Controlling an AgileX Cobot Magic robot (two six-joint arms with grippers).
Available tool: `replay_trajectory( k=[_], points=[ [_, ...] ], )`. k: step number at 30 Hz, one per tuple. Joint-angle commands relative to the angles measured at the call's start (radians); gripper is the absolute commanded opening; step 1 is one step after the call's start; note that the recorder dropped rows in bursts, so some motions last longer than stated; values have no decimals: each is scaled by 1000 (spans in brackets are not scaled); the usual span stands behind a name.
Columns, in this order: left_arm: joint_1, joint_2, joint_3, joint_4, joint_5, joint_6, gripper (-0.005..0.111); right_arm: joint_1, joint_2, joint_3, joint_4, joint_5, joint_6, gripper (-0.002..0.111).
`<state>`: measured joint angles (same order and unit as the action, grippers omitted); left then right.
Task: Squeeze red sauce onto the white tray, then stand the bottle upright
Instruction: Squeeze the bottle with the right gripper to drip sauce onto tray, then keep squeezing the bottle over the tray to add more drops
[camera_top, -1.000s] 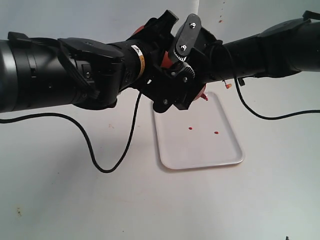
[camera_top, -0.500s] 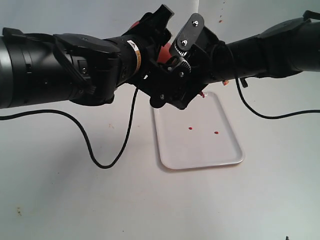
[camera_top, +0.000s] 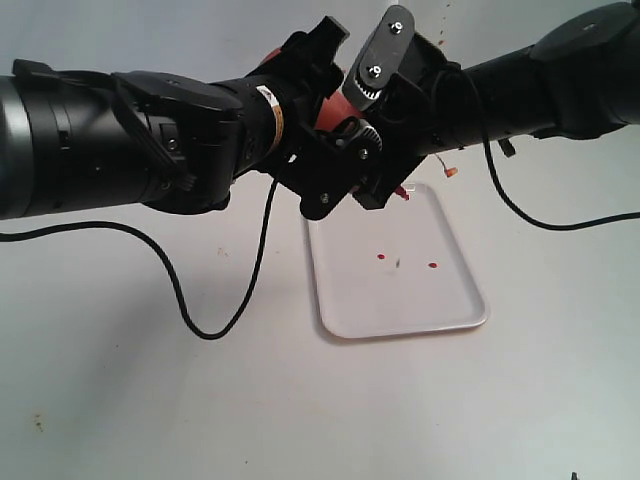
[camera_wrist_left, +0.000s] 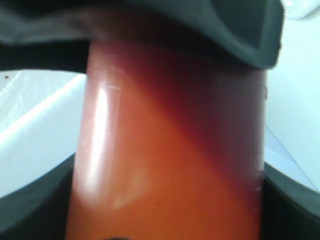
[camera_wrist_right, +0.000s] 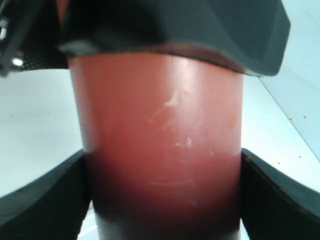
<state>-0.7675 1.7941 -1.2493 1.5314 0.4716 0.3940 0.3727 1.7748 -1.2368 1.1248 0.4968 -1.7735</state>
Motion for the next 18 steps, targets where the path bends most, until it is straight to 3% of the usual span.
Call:
replay_trajectory(
  k=[1, 18],
  points=[
    [1, -26, -17, 25, 24, -18, 0, -1, -3, 7, -23, -14, 10, 0],
    [1, -26, -17, 25, 24, -18, 0, -1, -3, 7, -11, -22, 10, 1]
  ],
)
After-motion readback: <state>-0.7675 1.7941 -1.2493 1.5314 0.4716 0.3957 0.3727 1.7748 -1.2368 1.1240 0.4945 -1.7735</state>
